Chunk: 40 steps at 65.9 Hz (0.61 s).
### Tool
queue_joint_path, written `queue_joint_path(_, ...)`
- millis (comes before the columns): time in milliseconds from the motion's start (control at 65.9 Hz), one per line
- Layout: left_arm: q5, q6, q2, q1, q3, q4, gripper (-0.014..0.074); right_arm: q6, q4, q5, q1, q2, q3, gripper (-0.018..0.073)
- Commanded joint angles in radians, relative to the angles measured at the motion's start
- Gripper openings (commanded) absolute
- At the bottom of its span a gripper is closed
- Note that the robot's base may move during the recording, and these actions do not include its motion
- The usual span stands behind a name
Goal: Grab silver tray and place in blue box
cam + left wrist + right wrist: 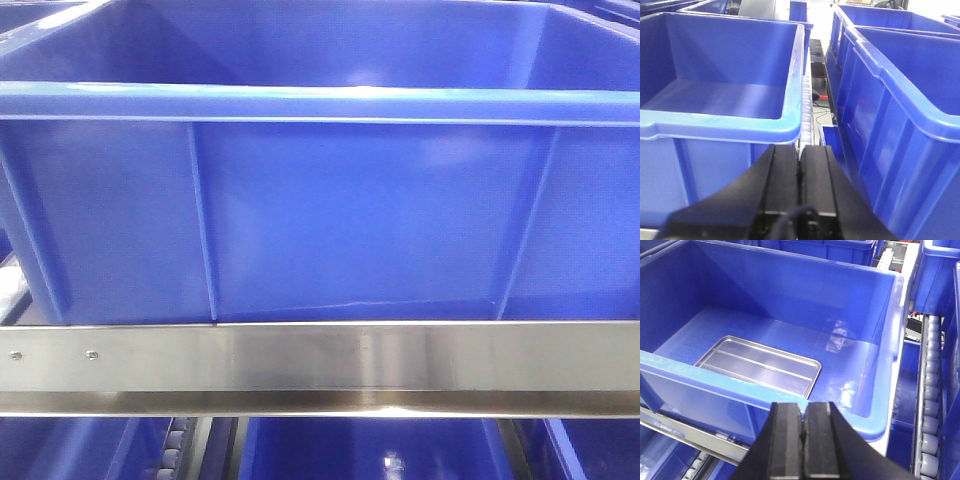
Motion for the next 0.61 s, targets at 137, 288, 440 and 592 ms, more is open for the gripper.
queue_joint_path(137, -0.089, 0.003, -0.019, 0.002, -0.004, -0.008, -0.0105, -0.01, -0.028, -0.078, 0.004, 0.01, -0.029, 0.0052)
queue_joint_path(288, -0.089, 0.003, -0.019, 0.002, -0.004, -0.008, -0.0105, -0.01, -0.029, -0.078, 0.004, 0.01, -0.029, 0.0052)
queue_joint_path(440, -0.089, 0.003, -0.019, 0.002, -0.004, -0.008, -0.0105, -0.011, -0.044, -0.074, -0.03, 0.01, -0.028, 0.0052)
queue_joint_path(592, -0.089, 0.003, -0.019, 0.002, -0.004, -0.008, -0.0105, -0.122, 0.068, -0.114, -0.174, -0.011, 0.017, 0.0052)
